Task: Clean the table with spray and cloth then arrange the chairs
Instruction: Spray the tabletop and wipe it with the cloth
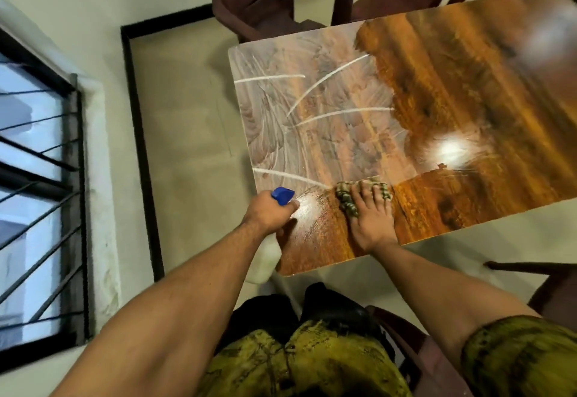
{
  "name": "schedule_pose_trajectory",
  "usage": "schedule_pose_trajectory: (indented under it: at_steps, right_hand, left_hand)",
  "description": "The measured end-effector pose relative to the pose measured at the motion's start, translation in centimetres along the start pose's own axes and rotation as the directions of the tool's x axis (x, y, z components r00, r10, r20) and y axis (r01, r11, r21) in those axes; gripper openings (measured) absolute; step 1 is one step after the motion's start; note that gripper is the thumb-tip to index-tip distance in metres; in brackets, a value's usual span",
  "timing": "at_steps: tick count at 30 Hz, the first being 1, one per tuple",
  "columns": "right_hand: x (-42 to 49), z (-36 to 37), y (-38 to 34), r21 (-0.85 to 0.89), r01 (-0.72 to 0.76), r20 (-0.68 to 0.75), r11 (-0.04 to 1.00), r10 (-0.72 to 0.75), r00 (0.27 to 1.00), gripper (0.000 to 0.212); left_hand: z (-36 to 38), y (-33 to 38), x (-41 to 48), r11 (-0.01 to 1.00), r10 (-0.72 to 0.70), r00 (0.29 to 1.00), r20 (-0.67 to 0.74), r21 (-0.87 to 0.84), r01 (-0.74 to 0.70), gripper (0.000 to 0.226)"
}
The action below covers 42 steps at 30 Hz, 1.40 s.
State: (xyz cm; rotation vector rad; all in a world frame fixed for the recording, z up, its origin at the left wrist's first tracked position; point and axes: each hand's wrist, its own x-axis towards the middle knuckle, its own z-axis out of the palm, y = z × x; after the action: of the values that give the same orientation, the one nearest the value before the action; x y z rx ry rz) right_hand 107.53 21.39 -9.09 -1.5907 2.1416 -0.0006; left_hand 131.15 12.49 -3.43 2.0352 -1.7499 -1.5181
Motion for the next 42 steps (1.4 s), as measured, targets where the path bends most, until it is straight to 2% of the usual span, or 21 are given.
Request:
schedule_pose_trajectory:
  at_steps: [3,6,10,13,16,17,18,19,20,21,22,24,26,27,30,32,34,36,39,41,42]
  right_hand:
    - [1.7,-0.2,-1.4,0.124,-0.277,-0.030,0.953,0.282,0.959,0.067]
    - [3.2,0.5,-5.2,0.162,-0.396,-0.052,0.904,0.409,0.911,0.070]
    - [4.0,3.0,-14.6,0.096,-0.166,-0.071,0.982,0.173,0.982,0.067]
    - [2.2,5.5,-20.2,0.020,0.060,0.018,0.998,-0.060,0.998,0.066]
    - [0.1,5.3,-18.6,-0.012,0.224,0.065,0.975,-0.223,0.973,0.072]
    - [-0.2,5.3,-17.5,-0.018,0.160,0.054,0.987,-0.159,0.986,0.074]
    - [-0.1,5.1,-17.1,0.000,-0.006,0.013,1.000,0.006,1.000,0.077]
    - [0.2,4.8,-17.1,0.079,-0.254,-0.035,0.964,0.258,0.966,0.076]
    - [1.1,4.5,-18.0,0.177,-0.487,-0.070,0.855,0.505,0.861,0.073]
    - [2.4,4.0,-19.4,0.245,-0.627,-0.073,0.739,0.659,0.748,0.071]
    - [3.8,3.8,-21.0,0.259,-0.663,-0.062,0.702,0.697,0.714,0.070]
    - [5.9,4.2,-24.7,0.191,-0.527,-0.054,0.828,0.545,0.837,0.071]
    - [6.2,5.2,-27.8,0.063,-0.265,-0.041,0.962,0.268,0.962,0.067]
    - [5.8,5.6,-28.4,-0.006,-0.136,-0.012,0.991,0.136,0.991,0.065]
    - [4.7,5.2,-26.4,-0.096,0.136,0.080,0.986,-0.128,0.989,0.063]
    - [4.2,4.2,-24.3,-0.057,0.157,0.052,0.986,-0.155,0.987,0.064]
    - [4.3,3.7,-23.2,0.001,-0.004,0.014,1.000,0.004,1.000,0.069]
    - [4.9,3.5,-22.9,0.123,-0.296,-0.057,0.947,0.305,0.951,0.072]
    - [7.3,2.6,-22.4,0.336,-0.620,-0.073,0.709,0.676,0.734,0.064]
    - [9.2,2.0,-21.5,0.418,-0.710,-0.037,0.566,0.792,0.609,0.064]
    - [9.8,1.7,-21.0,0.427,-0.732,-0.027,0.531,0.817,0.576,0.065]
  left_hand:
    - [-0.1,1.5,1.6,0.987,0.093,0.987,0.133,0.119,-0.109,0.027]
    - [-1.7,2.0,4.5,0.946,0.133,0.968,0.212,0.264,-0.187,0.025]
    - [-6.2,1.1,9.3,0.860,0.140,0.958,0.249,0.450,-0.242,0.042]
    - [-9.5,0.2,11.1,0.841,0.134,0.949,0.285,0.474,-0.261,0.043]
    - [-12.2,-0.7,12.6,0.847,0.132,0.934,0.331,0.453,-0.280,0.043]
    - [-12.7,-0.9,13.1,0.861,0.138,0.924,0.356,0.419,-0.290,0.045]
    - [-13.4,-0.9,13.5,0.874,0.148,0.912,0.382,0.381,-0.302,0.046]
    - [-13.8,-0.8,13.8,0.884,0.162,0.901,0.402,0.346,-0.314,0.047]
    - [-14.5,-0.7,13.9,0.885,0.176,0.893,0.413,0.330,-0.328,0.047]
    - [-15.0,-0.7,13.9,0.879,0.195,0.887,0.420,0.327,-0.348,0.048]
    - [-15.5,-0.6,13.8,0.870,0.210,0.879,0.428,0.329,-0.368,0.049]
    - [-16.2,-0.5,14.0,0.856,0.225,0.868,0.442,0.337,-0.393,0.050]
    - [-16.8,-0.2,14.4,0.853,0.238,0.863,0.446,0.329,-0.406,0.049]
    - [-17.0,0.0,14.5,0.858,0.249,0.857,0.452,0.308,-0.412,0.049]
    - [-17.2,0.8,15.0,0.863,0.275,0.839,0.469,0.264,-0.431,0.049]
    - [-17.2,1.1,15.3,0.859,0.278,0.827,0.488,0.260,-0.442,0.044]
    - [-17.2,1.5,16.0,0.849,0.266,0.819,0.508,0.278,-0.449,0.044]
    - [-17.1,2.1,16.6,0.836,0.273,0.813,0.514,0.292,-0.465,0.050]
    - [-16.4,3.6,17.7,0.811,0.294,0.793,0.534,0.300,-0.502,0.055]
    - [-15.4,5.3,18.5,0.798,0.312,0.772,0.554,0.288,-0.529,0.053]
    - [-14.8,6.0,18.9,0.796,0.319,0.763,0.562,0.278,-0.538,0.051]
